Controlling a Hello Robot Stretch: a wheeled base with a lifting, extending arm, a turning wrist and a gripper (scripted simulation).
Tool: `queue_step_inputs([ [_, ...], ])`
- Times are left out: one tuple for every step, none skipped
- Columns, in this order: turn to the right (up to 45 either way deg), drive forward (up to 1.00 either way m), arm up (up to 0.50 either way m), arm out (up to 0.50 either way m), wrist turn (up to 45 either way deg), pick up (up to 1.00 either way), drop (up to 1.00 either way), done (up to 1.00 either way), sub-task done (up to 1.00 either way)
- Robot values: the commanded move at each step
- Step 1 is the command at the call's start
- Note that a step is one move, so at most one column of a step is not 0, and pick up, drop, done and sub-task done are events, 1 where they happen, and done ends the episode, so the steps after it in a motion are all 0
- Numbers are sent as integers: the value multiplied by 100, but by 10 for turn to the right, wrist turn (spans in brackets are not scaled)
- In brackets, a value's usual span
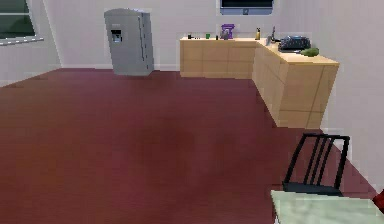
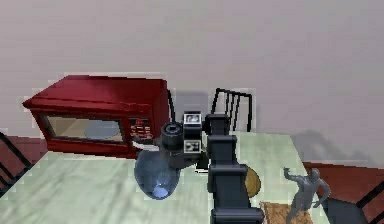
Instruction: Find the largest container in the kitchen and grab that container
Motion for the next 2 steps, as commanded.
queue_step_inputs([
  [0,0,-30,0,0,0,0,0,0],
  [0,0,0,0,0,100,0,0,0],
])
